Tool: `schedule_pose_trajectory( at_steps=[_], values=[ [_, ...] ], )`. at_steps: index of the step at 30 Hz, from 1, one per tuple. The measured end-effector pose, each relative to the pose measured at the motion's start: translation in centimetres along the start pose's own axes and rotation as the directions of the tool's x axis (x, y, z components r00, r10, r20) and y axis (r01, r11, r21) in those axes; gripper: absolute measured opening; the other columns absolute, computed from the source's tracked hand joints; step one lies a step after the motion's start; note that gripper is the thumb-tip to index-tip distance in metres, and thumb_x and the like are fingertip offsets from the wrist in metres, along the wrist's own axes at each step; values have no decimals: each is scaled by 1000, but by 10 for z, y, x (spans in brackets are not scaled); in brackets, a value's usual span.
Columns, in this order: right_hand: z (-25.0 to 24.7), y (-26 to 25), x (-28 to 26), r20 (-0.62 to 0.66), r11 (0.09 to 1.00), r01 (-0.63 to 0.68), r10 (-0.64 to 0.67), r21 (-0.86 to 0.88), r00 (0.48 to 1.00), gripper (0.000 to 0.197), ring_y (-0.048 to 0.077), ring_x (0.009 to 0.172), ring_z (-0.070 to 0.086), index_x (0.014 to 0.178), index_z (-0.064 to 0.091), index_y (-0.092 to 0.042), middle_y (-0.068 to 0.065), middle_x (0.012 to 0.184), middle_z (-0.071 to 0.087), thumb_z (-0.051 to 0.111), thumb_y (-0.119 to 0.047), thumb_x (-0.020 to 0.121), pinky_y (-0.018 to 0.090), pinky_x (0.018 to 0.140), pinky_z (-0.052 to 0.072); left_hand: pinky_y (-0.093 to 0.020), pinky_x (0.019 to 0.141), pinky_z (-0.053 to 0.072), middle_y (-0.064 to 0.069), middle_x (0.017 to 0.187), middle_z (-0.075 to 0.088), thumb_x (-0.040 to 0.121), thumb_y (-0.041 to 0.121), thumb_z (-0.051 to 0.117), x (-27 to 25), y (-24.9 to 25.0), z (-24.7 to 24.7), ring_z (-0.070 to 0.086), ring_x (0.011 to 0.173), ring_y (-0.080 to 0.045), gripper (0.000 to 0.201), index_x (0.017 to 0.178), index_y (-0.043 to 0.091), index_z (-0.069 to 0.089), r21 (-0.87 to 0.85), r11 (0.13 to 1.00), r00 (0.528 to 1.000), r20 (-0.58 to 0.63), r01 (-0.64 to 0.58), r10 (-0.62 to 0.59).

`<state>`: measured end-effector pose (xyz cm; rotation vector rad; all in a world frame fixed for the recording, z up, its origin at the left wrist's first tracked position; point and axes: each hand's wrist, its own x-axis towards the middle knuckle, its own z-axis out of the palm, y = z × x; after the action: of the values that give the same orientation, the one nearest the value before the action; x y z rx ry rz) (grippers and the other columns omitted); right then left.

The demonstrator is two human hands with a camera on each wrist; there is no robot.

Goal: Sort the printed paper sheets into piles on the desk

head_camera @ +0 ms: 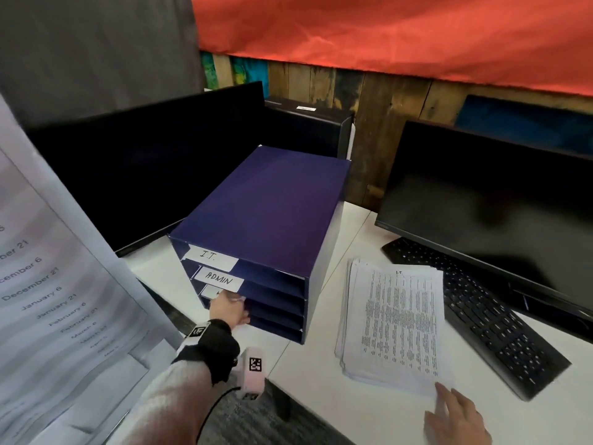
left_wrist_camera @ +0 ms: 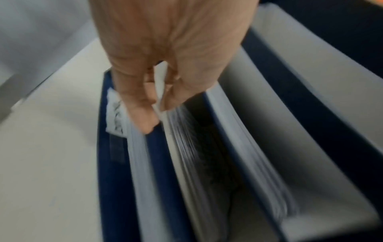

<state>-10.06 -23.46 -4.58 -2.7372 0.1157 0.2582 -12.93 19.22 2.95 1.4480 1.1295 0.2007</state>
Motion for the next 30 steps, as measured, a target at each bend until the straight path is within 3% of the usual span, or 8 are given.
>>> schedule_pose_trajectory(
  at_steps=[4,7,9,14,19,21,26,30],
  values=[
    [-15,-10,13,-47,983,-87,96,163,994,53,35,109,55,126,56,-29,12,123,56,51,-44,75,49,94,39,-29,71,57,-9,83,69,91,26,49,-36,-8,4,68,75,-23,22,86,9,63,794,567,973,224,-219,61],
    [-38,-14,38,97,930,-148,121,337,988,58,34,127,40,140,43,-20,14,140,42,54,-44,88,46,107,27,-24,58,49,3,63,61,90,23,53,-80,-10,53,55,52,-8,25,67,19,60,644,644,787,608,-413,-104],
    [-43,-14,58,138,884,-195,150,426,979,58,35,128,39,139,43,-6,18,142,42,53,-37,91,41,109,27,-24,66,52,4,77,64,90,22,57,-90,-12,99,58,65,-6,13,78,22,63,491,733,712,702,-470,-13],
    [-46,-22,92,273,763,-387,282,517,920,48,35,134,35,136,42,1,20,147,36,48,-24,96,37,112,26,-33,110,32,-13,144,31,88,32,53,-58,-12,188,35,133,-28,65,145,13,27,597,744,864,501,-300,-53],
    [-29,-35,104,303,627,-454,339,633,891,64,34,134,35,143,33,-12,15,150,33,42,-48,91,38,111,30,-37,108,35,-13,146,33,69,39,57,-34,-24,204,40,129,-31,87,144,13,22,567,824,902,367,-24,-227],
    [-28,-42,103,388,540,-505,323,673,863,56,31,122,44,144,30,-4,16,146,34,48,-29,96,33,98,37,-36,109,33,-11,146,35,57,39,56,-29,-28,204,41,129,-30,98,145,11,21,514,858,895,382,3,-232],
    [-24,-40,99,461,546,-505,229,668,857,19,14,49,54,93,53,1,8,66,55,65,-7,82,16,38,34,-28,105,37,-14,139,47,85,19,58,-20,-38,212,48,125,-28,61,139,0,36,531,847,874,418,-14,-247],
    [-5,-17,101,533,571,-544,207,615,820,35,29,75,54,93,57,-3,13,81,56,66,-23,66,29,58,46,-28,107,35,-5,145,44,91,12,40,-30,-43,207,44,130,-25,55,146,18,31,564,782,869,491,-265,-59]
  ],
)
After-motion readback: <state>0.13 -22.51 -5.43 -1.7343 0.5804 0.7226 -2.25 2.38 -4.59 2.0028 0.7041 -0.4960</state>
